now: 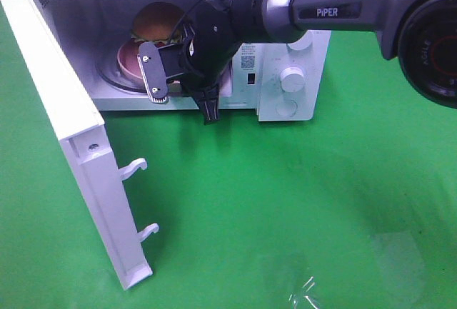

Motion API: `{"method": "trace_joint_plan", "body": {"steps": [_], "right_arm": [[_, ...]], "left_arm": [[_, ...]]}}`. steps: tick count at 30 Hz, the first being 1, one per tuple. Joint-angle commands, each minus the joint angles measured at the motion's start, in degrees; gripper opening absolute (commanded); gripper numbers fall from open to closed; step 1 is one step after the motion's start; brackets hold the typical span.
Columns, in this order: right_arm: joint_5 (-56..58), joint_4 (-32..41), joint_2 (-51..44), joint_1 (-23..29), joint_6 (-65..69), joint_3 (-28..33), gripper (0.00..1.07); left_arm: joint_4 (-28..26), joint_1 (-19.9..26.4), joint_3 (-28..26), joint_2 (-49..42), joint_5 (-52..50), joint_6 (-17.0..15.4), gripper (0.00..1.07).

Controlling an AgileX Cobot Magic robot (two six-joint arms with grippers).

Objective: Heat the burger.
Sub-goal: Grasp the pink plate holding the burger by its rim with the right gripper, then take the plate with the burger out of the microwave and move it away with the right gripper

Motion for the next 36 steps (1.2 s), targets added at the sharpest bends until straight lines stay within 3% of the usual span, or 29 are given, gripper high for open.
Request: {"method": "trace_joint_plan", "body": {"steps": [1,8,14,27,31,36], "right_arm": [[2.9,0.7,-1.5,-0.2,-0.2,0.2,0.00],[2.9,0.7,-4.2,0.3,-1.6,1.9,0.00],[-4.5,0.2,-10.0,0.3,-5.8,12.3,0.00],[-15.1,-2.5,-16.6,0.3,-5.8,23.5,0.00],[-22.1,-2.5,-19.4,0.3,-7.0,30.3,0.00],[-22.3,-2.5,-20.1,0.3,-7.9,32.3,0.00]], "left_arm": [[-0.1,0.2,0.2,-1.1,-0.7,-0.3,1.00],[-0.1,0.2,0.2,-1.1,-0.7,-0.3,1.00],[-0.1,0.2,0.2,-1.1,-0.7,-0.3,1.00],[-0.1,0.2,0.2,-1.1,-0.7,-0.3,1.00],[-0.1,0.2,0.2,-1.1,-0.7,-0.3,1.00],[-0.1,0.2,0.2,-1.1,-0.7,-0.3,1.00]]}}
